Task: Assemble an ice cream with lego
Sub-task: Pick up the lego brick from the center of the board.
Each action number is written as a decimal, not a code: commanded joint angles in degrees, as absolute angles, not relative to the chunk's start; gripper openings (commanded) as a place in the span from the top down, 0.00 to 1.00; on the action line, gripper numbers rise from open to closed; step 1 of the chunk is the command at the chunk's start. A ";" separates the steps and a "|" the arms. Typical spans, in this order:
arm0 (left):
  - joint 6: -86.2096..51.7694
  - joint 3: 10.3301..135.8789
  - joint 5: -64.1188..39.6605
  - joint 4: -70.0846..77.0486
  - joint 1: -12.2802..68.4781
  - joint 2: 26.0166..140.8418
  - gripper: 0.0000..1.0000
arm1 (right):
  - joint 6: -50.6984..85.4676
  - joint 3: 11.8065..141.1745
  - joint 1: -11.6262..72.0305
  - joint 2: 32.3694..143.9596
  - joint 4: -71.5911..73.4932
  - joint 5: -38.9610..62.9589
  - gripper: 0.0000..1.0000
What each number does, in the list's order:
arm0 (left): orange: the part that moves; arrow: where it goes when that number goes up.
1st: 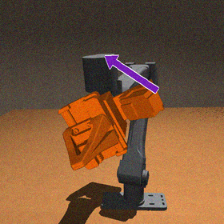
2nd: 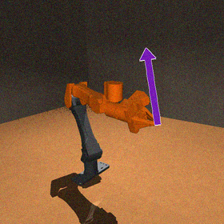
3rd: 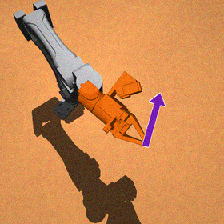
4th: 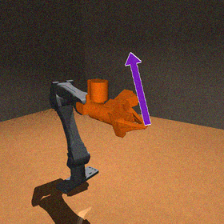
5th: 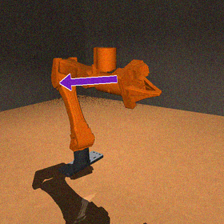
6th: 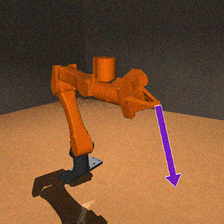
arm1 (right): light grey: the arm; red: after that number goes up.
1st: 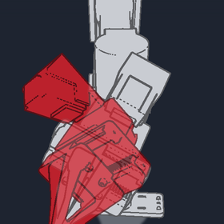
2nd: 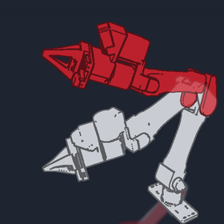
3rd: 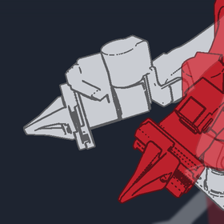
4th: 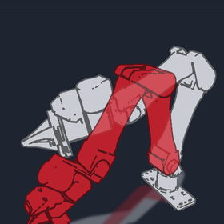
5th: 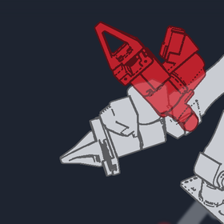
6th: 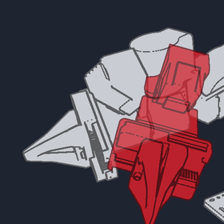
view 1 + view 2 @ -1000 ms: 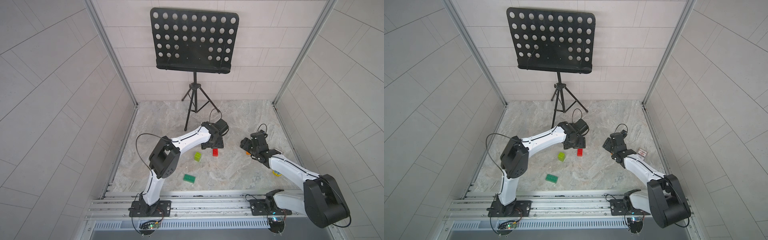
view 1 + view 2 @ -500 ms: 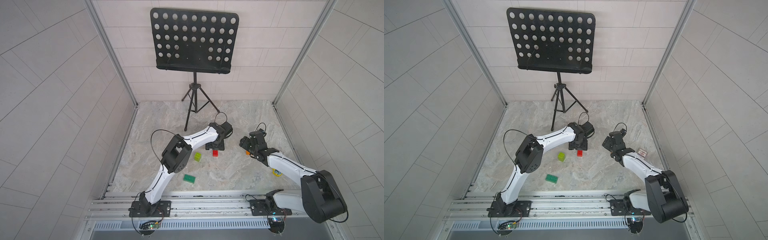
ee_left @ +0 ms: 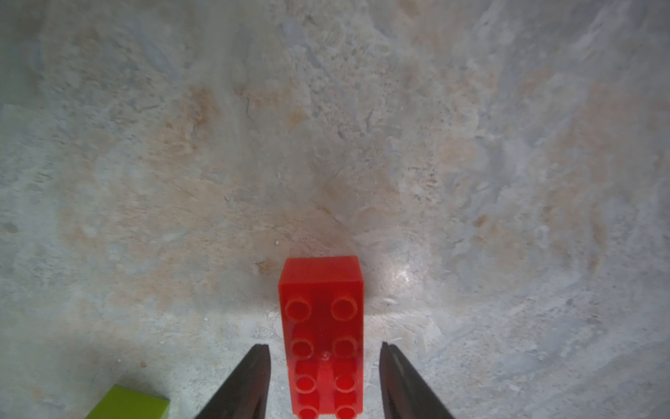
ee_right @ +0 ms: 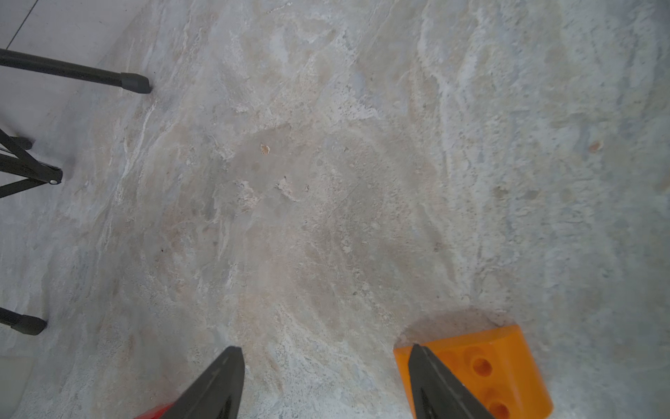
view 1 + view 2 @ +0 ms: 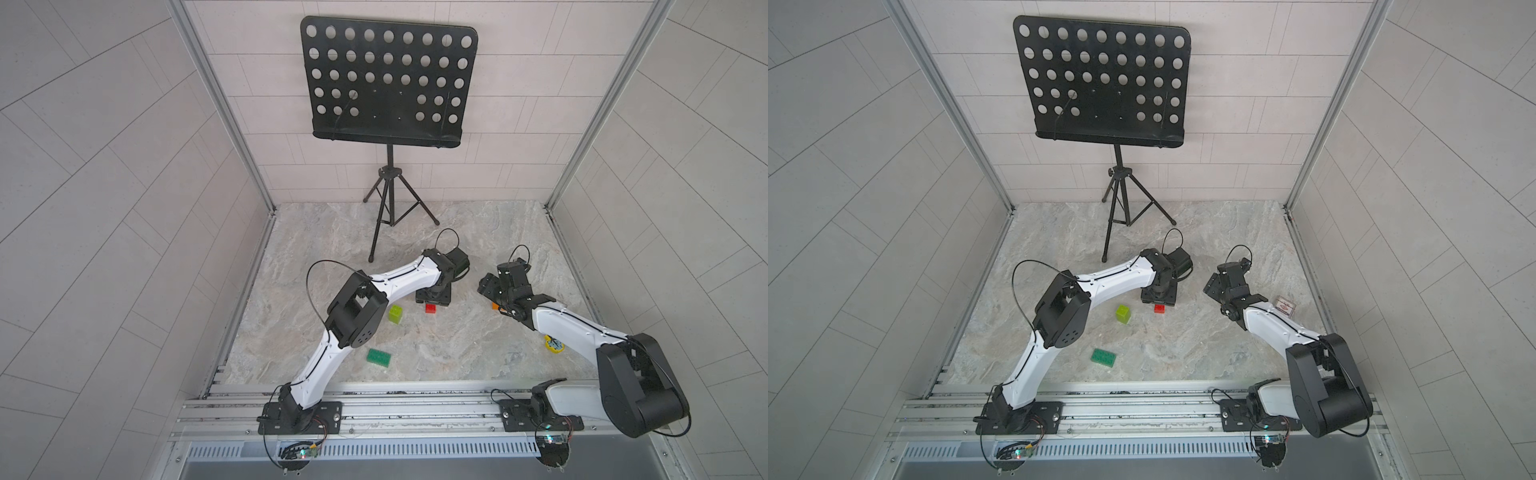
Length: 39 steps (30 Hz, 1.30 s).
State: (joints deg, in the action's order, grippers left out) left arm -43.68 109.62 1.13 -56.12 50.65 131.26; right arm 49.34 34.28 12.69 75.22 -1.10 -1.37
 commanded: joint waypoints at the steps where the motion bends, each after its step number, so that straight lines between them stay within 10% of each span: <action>1: -43.26 110.90 1.41 -57.16 50.98 132.63 0.45 | 49.49 35.42 12.31 75.63 -2.24 -1.41 0.24; 16: -43.27 110.81 0.71 -56.63 50.89 133.71 0.53 | 49.50 37.44 11.85 76.78 -2.37 -0.44 0.24; 30: -39.43 110.50 0.06 -57.28 50.73 129.90 0.93 | 48.72 37.61 11.86 77.20 -1.42 1.18 0.24; 39: -20.96 103.18 -4.95 -65.13 48.12 112.76 0.95 | 46.13 39.91 13.31 82.53 4.44 13.75 0.24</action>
